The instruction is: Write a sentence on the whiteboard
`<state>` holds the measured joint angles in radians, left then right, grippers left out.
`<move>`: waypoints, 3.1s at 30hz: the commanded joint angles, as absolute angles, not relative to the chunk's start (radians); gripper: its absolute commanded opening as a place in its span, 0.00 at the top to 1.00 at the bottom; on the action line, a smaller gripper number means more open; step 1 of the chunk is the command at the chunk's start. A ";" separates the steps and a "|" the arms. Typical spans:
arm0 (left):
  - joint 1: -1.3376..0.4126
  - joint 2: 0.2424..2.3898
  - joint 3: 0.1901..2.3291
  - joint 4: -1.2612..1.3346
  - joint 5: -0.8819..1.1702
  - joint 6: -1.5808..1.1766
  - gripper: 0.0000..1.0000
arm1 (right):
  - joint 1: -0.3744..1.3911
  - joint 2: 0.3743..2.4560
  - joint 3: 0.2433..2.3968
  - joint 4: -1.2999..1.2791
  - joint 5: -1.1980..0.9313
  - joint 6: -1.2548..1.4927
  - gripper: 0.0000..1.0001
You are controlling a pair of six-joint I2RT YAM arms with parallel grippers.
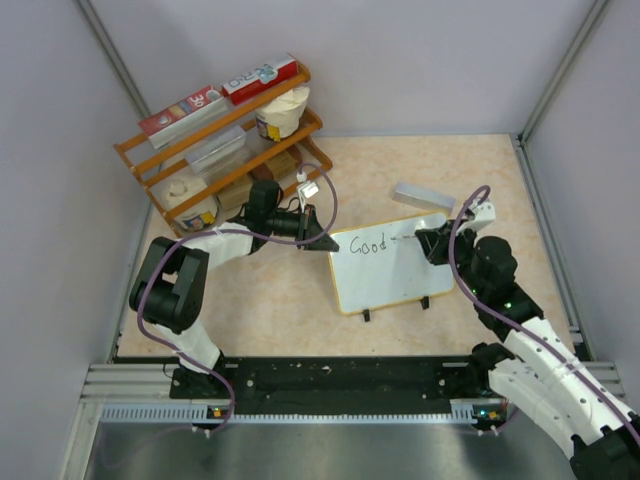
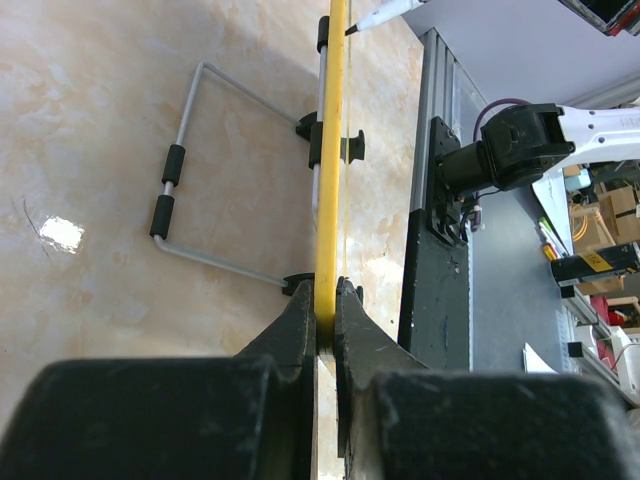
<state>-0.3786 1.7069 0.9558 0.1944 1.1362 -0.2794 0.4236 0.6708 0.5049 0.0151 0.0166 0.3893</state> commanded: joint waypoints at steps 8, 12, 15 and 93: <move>-0.423 1.735 0.940 0.149 1.149 -0.166 1.00 | 0.431 0.675 0.523 0.014 0.003 0.394 1.00; -0.423 1.736 0.942 0.149 1.150 -0.166 1.00 | 0.431 0.650 0.511 -0.023 0.012 0.391 1.00; -0.423 1.736 0.942 0.149 1.150 -0.166 1.00 | 0.431 0.637 0.506 -0.041 0.018 0.385 1.00; -0.426 1.729 0.943 0.135 1.147 -0.156 1.00 | 0.431 0.589 0.511 -0.035 0.101 0.407 1.00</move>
